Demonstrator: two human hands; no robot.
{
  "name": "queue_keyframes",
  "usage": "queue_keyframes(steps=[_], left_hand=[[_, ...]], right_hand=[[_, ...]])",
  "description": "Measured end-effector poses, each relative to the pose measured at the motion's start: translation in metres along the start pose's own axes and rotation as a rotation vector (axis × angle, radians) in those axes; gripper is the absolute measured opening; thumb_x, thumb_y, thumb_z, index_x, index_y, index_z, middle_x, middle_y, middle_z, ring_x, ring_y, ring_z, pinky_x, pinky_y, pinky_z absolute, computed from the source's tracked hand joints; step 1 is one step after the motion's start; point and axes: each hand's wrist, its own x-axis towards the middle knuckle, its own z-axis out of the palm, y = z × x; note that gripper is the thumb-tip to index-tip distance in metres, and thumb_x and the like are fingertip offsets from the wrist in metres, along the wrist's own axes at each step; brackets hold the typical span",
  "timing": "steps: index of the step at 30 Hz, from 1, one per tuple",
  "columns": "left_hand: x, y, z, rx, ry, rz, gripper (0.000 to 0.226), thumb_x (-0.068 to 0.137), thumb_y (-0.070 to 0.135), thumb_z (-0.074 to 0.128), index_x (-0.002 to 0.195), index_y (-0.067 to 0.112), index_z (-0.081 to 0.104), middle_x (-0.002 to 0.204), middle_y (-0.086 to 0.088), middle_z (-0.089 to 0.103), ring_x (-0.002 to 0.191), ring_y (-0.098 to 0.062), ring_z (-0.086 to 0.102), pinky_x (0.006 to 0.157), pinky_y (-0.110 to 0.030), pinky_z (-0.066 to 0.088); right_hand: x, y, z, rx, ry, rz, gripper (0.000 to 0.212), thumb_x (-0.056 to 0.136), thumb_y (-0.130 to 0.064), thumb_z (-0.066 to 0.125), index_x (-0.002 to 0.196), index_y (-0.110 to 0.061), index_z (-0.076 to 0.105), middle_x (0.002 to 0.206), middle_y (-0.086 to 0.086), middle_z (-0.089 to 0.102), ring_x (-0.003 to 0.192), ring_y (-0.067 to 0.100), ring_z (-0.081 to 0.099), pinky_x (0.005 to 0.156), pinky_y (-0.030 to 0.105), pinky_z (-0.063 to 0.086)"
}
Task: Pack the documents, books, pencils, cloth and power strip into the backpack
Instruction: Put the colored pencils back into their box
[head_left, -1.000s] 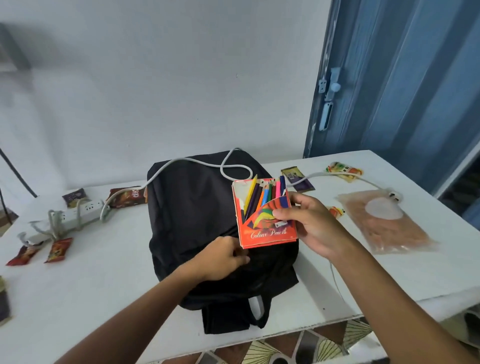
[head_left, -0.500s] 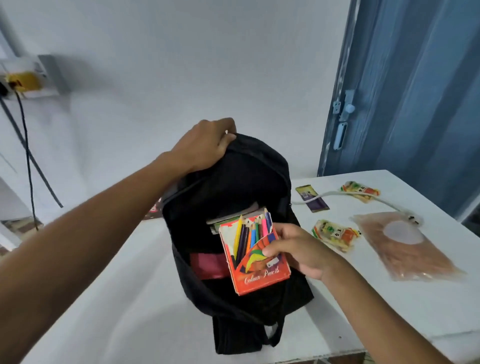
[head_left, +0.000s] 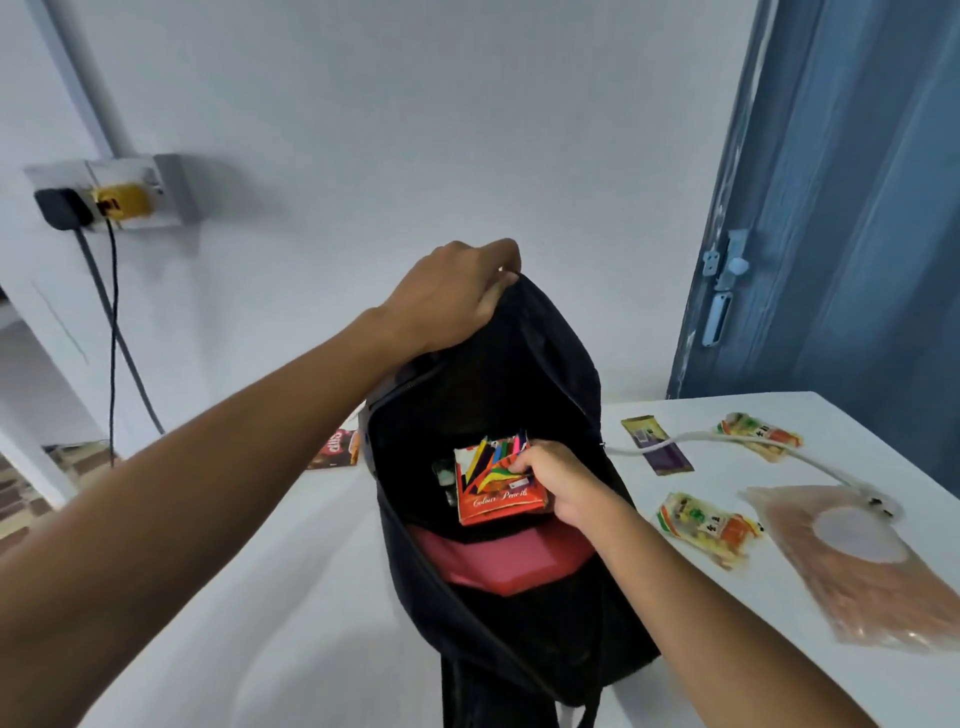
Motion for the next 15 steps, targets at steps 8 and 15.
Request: queue_keyframes(steps=[8,15], left_hand=[[0.001,-0.005,0.001,-0.051,0.009,-0.020,0.014,0.096,0.019,0.046,0.098,0.011,0.057,0.057,0.012,0.045,0.064,-0.025,0.048,0.065,-0.038,0.047],[-0.001,-0.003,0.005,-0.101,-0.001,-0.050,0.015,0.095,0.022,0.044,0.095,0.013,0.056,0.062,-0.003,0.057,0.062,-0.023,0.051,0.064,-0.039,0.048]], right_hand=[[-0.005,0.011,0.013,0.351,-0.003,0.124,0.024,0.080,0.006,0.054,0.101,-0.005,0.057,0.082,0.015,0.067,0.068,0.027,0.068,0.053,0.038,0.058],[-0.005,0.025,0.036,0.706,0.229,0.153,0.017,0.084,-0.001,0.065,0.099,-0.004,0.058,0.075,0.009,0.059,0.056,0.015,0.052,0.037,0.020,0.039]])
